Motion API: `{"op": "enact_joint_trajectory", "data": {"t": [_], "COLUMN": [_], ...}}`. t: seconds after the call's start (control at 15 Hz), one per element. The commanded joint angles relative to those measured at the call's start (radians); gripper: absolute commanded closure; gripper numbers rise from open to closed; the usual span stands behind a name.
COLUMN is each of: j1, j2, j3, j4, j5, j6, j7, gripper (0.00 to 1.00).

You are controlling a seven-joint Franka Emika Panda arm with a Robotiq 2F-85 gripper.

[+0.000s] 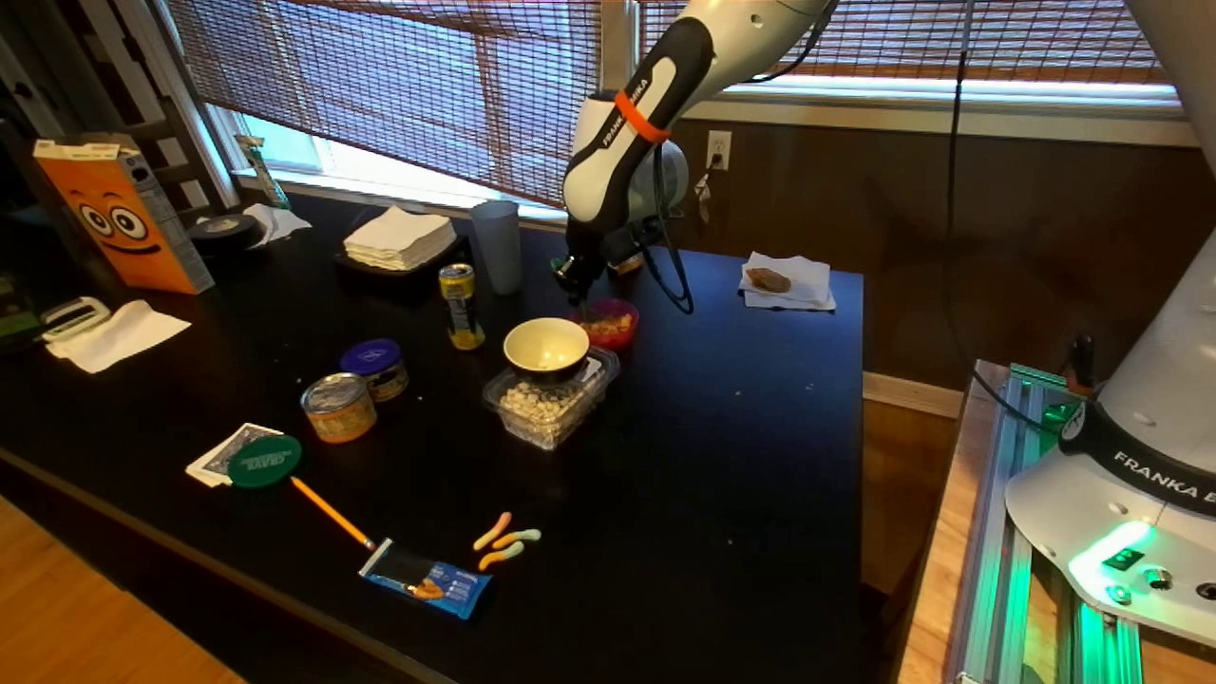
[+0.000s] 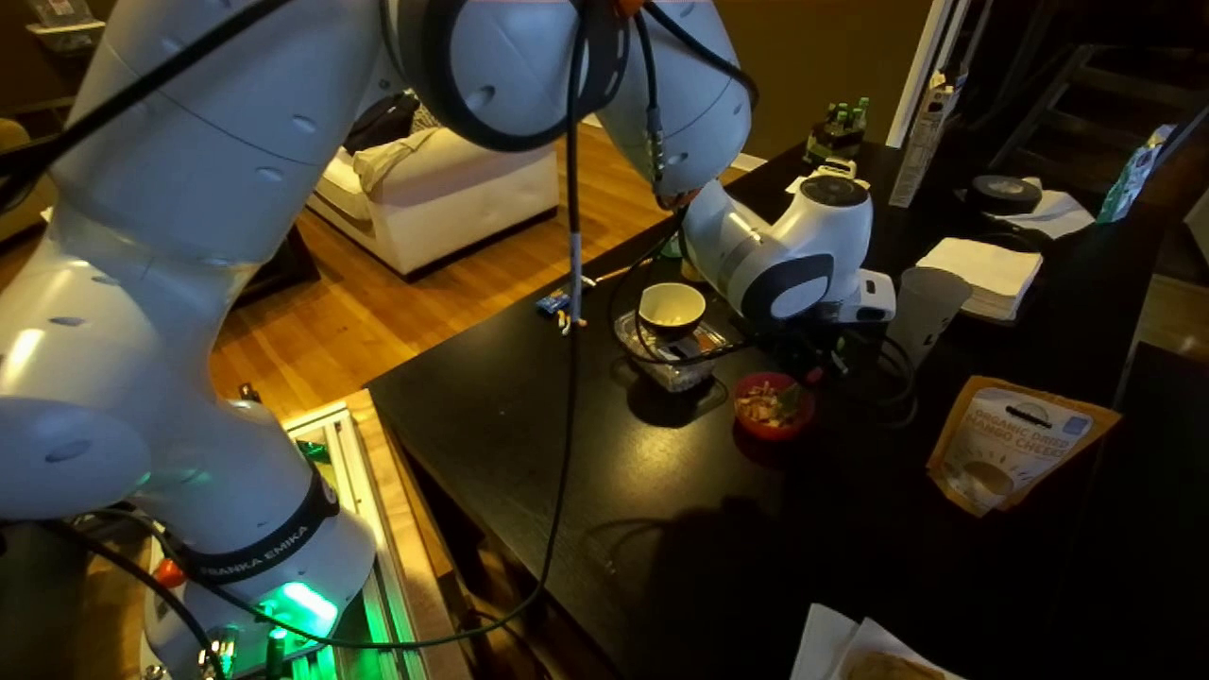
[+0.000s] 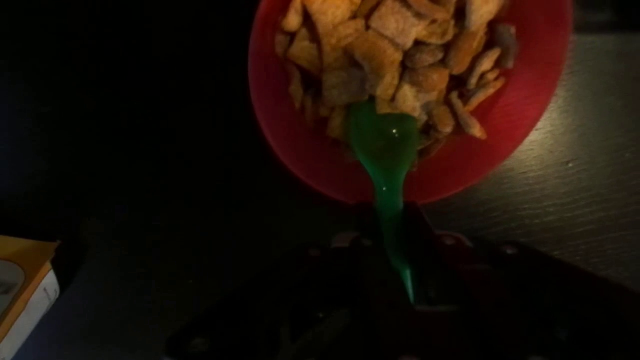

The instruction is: Use the spoon to move some items form the orange bowl to the white bowl

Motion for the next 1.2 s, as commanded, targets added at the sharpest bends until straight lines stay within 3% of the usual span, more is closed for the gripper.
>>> {"op": "enact_joint_trajectory", "data": {"t": [0.0, 1.13], "j1": [-0.005, 0.001], "j2": [-0.003, -0.018], "j3": [0.003, -0.012], "j4": [0.01, 0.031], "j5": [0.015, 0.007], "j6": [-0.08, -0.231], "j7": [-0.033, -0.096], "gripper": [0.95, 0.95]}}
